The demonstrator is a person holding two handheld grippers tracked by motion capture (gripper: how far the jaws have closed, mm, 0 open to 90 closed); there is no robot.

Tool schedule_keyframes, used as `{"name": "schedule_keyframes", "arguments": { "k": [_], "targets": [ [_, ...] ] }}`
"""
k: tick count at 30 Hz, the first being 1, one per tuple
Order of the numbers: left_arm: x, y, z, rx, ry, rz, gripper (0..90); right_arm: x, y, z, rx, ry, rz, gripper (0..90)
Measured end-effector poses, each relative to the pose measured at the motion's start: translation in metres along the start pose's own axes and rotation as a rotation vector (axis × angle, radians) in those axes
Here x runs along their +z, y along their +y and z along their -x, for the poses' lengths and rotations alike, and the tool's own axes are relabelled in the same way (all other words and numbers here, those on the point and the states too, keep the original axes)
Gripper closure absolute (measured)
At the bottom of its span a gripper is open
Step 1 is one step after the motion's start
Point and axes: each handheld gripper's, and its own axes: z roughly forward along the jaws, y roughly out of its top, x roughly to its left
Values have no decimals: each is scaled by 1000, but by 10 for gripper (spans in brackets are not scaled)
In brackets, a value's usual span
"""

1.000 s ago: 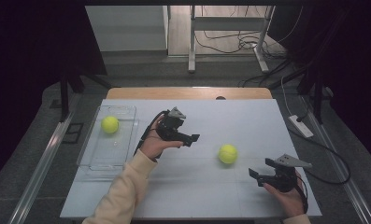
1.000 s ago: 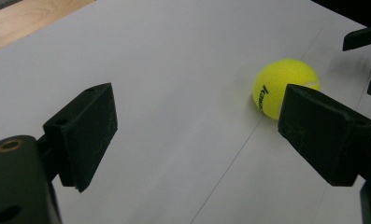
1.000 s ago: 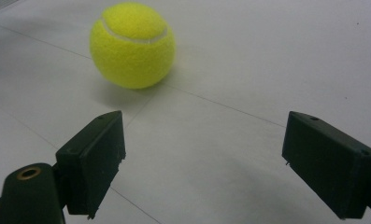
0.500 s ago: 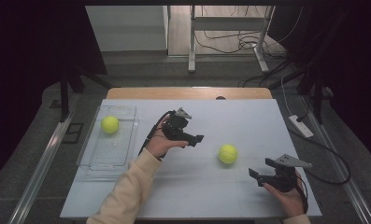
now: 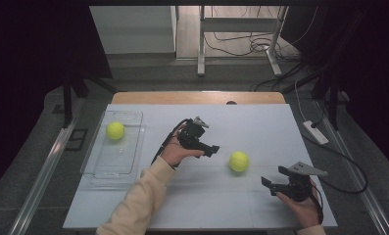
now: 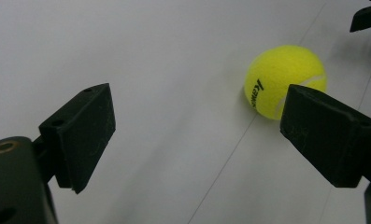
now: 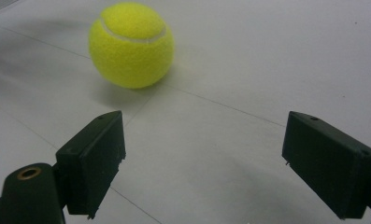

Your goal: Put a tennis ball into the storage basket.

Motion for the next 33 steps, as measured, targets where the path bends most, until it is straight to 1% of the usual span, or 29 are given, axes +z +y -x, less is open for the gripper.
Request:
{"name": "schedule_keyframes", "arguments": {
  "k": [4,7,13,16,17,20,27,33],
  "targets": [
    [3,2,6,13,-10,-1,113,0,0,0,0,-1,0,134],
    [4,4,10,25,-24,4,111,0,0,0,0,0,0,134],
    [10,8,18,35,-52,6,109,0,0,0,0,-1,-2,134],
    [14,11,24,44,-72,2,105,0,0,0,-3,1,-2,134],
    [14,11,24,44,-72,2,105,0,0,0,-3,1,-2,134],
    [18,13,31,59,-90,-14,100,0,0,0,-2,1,-2,134],
    [26,17,42,75,-106,-26,92,0,0,-1,-12,-5,-7,134],
    [32,19,46,82,-114,-38,79,0,-1,-1,-12,-6,-10,135]
  ]
}}
